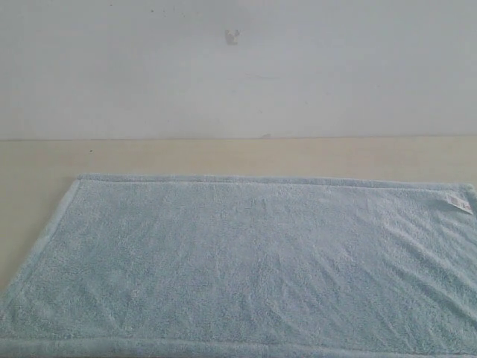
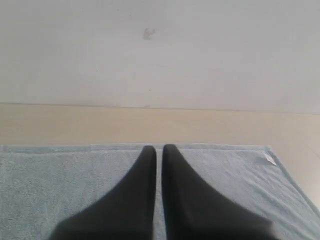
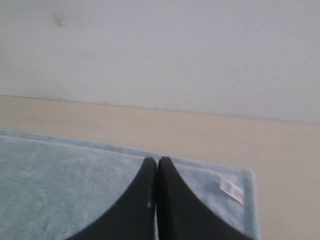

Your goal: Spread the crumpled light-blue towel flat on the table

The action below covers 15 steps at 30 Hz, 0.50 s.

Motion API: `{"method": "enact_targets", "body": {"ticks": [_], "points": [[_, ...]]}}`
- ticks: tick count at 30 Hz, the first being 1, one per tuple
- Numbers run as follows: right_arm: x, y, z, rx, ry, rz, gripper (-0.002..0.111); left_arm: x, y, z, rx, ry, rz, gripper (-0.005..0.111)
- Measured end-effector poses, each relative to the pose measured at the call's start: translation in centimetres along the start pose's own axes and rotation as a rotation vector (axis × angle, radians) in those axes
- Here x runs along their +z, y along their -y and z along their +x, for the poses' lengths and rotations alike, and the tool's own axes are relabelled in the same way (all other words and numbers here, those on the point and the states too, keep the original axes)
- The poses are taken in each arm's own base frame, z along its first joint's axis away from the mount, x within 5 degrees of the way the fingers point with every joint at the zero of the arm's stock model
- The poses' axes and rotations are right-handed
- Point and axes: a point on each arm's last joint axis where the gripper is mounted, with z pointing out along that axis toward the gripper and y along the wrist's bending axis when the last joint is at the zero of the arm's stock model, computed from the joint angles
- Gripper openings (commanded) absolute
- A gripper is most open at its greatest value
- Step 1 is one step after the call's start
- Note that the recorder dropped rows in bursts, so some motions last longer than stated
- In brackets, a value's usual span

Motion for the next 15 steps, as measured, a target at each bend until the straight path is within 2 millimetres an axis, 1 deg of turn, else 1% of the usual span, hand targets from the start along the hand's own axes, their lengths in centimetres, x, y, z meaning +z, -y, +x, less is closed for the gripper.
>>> {"method": "enact_targets", "body": {"ticks": [2, 3, 5, 9, 15], "points": [[-0.9, -1.2, -1.1, -0.025, 0.048, -0.102, 0.000, -0.3, 0.5, 0.1, 0.008, -0.013, 0.030, 0.004], [-1.8, -2.2, -2.0, -0.031, 0.087, -0.185, 0.000, -0.6, 0.8, 0.2, 0.015, -0.021, 0.051, 0.004], [-3.2, -3.2, -2.9, -0.040, 0.144, -0.278, 0.000, -0.9, 1.3, 0.3, 0.025, -0.031, 0.078, 0.004], [-3.9, -3.8, -3.1, -0.045, 0.170, -0.344, 0.000, -1.1, 1.4, 0.3, 0.029, -0.033, 0.087, 0.004], [-4.1, -3.9, -3.1, -0.033, 0.164, -0.362, 0.000, -1.1, 1.4, 0.3, 0.029, -0.032, 0.085, 0.004]]}}
